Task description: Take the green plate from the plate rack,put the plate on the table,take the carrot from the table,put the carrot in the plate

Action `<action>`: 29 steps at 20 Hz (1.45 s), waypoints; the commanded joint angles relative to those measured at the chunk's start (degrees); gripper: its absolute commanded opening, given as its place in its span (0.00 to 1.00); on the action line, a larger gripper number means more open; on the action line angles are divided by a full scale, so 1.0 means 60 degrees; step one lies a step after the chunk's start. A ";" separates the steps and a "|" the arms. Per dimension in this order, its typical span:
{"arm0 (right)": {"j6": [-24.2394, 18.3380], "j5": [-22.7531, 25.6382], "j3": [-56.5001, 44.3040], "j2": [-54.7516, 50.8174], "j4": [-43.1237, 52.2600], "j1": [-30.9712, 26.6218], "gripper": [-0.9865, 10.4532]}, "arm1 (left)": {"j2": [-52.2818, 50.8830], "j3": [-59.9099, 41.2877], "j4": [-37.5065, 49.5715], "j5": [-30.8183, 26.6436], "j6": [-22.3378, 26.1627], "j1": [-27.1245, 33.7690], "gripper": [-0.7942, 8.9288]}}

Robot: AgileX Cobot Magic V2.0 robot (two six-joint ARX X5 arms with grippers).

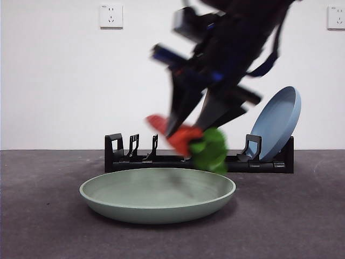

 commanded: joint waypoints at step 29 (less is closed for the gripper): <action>-0.0055 -0.0011 -0.0044 -0.4229 -0.5271 0.0769 0.50 | 0.0000 -0.0051 -0.2353 0.0007 -0.0175 0.0000 0.31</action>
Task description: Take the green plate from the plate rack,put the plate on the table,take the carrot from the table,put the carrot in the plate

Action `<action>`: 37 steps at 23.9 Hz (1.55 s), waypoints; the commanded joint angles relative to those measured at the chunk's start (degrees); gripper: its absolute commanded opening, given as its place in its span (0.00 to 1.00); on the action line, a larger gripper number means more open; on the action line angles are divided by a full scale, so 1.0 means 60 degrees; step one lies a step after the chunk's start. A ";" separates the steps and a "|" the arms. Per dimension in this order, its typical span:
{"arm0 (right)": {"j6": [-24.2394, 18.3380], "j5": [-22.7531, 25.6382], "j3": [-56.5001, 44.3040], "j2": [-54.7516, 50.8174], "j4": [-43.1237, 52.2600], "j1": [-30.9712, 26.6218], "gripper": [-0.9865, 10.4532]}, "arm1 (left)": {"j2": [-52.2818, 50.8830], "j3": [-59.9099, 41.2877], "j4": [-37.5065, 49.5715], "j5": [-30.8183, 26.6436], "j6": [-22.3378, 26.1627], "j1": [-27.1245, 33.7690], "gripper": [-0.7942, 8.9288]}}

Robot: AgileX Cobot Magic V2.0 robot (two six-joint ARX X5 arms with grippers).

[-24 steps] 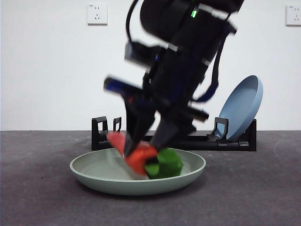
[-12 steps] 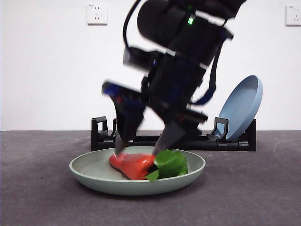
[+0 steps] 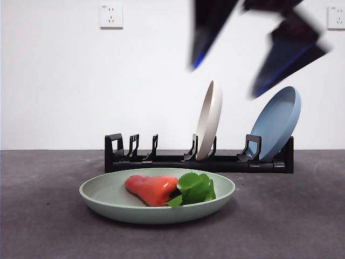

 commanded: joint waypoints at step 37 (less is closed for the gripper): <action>-0.0262 0.0051 -0.0066 -0.3198 -0.2011 0.0015 0.09 | 0.0000 -0.0051 -0.1009 0.1432 -0.0787 0.0004 0.08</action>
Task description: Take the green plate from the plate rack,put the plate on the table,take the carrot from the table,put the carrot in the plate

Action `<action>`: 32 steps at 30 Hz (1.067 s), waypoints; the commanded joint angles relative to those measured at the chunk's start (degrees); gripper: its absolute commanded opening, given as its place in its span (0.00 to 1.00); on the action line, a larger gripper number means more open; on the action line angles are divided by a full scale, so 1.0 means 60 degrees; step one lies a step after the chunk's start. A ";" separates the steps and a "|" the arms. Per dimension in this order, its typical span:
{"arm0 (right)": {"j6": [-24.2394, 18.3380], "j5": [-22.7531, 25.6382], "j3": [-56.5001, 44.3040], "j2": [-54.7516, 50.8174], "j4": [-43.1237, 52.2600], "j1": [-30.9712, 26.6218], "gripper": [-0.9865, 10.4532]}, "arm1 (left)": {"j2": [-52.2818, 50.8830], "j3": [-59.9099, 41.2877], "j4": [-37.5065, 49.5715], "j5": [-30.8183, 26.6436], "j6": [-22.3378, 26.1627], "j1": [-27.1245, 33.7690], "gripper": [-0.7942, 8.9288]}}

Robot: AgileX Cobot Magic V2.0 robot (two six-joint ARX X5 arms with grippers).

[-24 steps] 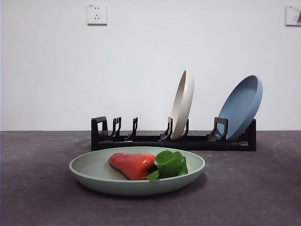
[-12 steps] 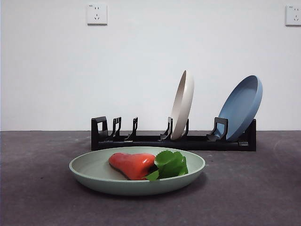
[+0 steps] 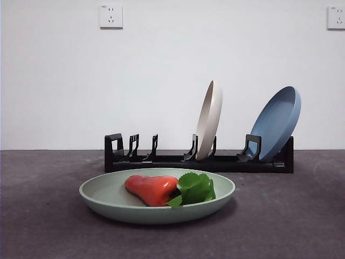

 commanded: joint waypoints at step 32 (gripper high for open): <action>-0.0047 0.0029 -0.0066 -0.0091 0.0033 0.0015 0.09 | -0.4014 -0.3056 0.7493 0.2441 0.2962 0.8874 0.08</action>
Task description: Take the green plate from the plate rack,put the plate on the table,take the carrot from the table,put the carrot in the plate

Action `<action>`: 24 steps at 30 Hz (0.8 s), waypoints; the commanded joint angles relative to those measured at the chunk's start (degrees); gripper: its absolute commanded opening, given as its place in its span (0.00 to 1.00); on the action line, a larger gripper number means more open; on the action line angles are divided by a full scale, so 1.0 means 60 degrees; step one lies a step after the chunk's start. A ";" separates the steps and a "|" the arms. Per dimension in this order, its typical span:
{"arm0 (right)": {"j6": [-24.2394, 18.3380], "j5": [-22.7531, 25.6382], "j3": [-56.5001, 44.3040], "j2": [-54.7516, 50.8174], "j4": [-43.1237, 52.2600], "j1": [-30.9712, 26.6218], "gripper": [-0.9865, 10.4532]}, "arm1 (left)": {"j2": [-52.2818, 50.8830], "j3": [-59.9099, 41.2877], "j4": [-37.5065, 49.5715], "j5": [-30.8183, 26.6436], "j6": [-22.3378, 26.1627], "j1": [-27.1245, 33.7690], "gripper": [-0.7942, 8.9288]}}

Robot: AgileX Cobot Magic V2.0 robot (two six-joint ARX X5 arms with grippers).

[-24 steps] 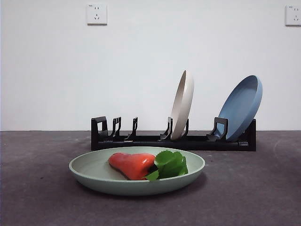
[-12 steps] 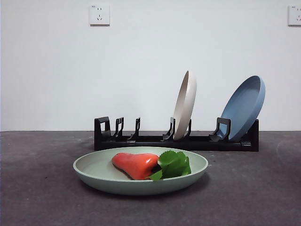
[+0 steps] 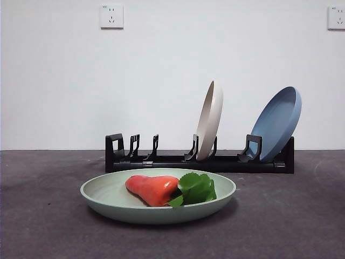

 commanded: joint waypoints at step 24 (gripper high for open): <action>-0.0047 0.0025 -0.0066 -0.0087 0.0033 0.0015 0.09 | -0.6612 -1.1424 0.3872 -0.0517 -0.1013 0.2280 0.08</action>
